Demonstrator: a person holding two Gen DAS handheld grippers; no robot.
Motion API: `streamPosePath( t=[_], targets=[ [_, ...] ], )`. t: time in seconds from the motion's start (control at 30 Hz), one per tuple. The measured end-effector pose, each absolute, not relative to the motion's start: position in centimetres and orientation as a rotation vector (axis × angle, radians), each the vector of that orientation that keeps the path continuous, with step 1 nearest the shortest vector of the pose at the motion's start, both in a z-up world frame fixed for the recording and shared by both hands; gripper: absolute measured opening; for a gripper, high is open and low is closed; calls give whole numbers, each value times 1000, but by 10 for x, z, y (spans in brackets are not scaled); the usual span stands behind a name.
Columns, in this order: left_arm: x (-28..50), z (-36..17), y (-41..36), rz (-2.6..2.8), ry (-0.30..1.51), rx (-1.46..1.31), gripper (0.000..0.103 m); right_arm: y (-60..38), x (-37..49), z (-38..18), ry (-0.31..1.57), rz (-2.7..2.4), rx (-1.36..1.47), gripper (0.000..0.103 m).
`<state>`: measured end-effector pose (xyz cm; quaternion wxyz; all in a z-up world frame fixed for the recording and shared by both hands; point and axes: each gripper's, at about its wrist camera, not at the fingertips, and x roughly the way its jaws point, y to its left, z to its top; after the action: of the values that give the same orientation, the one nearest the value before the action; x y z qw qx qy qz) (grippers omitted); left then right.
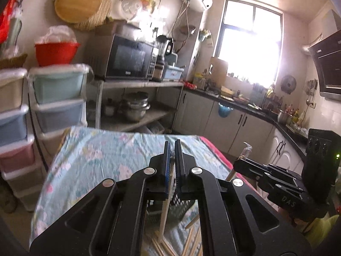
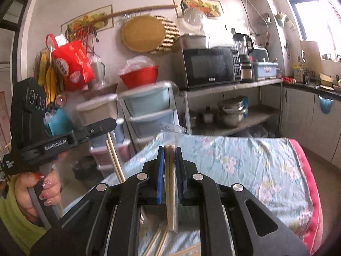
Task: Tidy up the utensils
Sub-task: 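Lift the held chopsticks with both tools and carry them above the green caddy, then lower the chopsticks upright into the caddy compartments and open both tools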
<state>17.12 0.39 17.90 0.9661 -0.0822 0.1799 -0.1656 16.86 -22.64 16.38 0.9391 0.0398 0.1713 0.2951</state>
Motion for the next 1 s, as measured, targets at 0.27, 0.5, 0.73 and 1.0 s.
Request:
streamPosePath(
  t=[0.27, 0.5, 0.73, 1.0],
  targets=[
    [182, 210, 10, -310, 295, -158, 2, -224, 188, 203, 285, 588, 101, 10],
    [204, 218, 20, -238, 266, -156, 2, -222, 213, 210, 271, 552, 102, 10],
    [227, 198, 31, -195, 283, -176, 2, -225, 235, 198, 298, 528, 117, 10],
    [252, 160, 28, -190, 354, -179, 2, -218, 249, 171, 344, 496, 108, 10]
  ],
)
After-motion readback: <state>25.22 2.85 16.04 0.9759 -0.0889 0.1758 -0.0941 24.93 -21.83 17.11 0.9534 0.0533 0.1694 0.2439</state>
